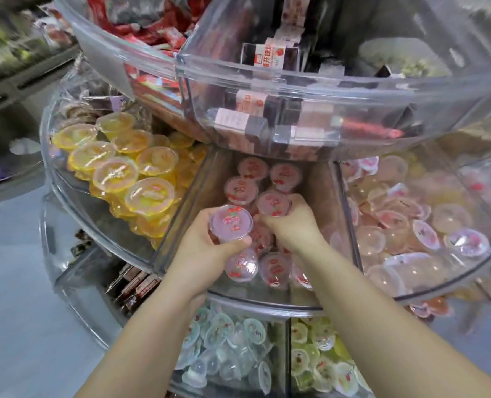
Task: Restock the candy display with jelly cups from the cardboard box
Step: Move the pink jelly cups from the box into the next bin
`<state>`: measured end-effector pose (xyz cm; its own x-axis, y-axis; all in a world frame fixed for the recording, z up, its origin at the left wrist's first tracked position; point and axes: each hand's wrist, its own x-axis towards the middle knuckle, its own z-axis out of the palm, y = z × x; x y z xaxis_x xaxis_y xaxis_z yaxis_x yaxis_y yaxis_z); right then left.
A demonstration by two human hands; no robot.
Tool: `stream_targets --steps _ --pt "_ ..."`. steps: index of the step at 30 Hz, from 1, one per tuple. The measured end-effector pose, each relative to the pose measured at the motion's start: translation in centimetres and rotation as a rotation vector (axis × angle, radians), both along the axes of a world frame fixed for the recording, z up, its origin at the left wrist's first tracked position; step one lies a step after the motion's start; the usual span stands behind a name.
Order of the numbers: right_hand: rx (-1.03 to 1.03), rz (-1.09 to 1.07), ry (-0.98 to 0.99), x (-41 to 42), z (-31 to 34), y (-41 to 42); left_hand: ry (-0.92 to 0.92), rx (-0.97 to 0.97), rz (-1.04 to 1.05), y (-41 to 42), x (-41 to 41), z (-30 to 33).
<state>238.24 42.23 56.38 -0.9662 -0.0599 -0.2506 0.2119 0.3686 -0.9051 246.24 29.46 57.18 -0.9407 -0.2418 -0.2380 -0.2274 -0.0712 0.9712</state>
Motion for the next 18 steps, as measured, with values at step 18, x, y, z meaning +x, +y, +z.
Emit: stream_targets --steps 18 --pt "0.036 -0.081 -0.026 -1.2 -1.1 -0.3 -0.047 -0.115 -0.078 -0.2 -1.5 -0.9"
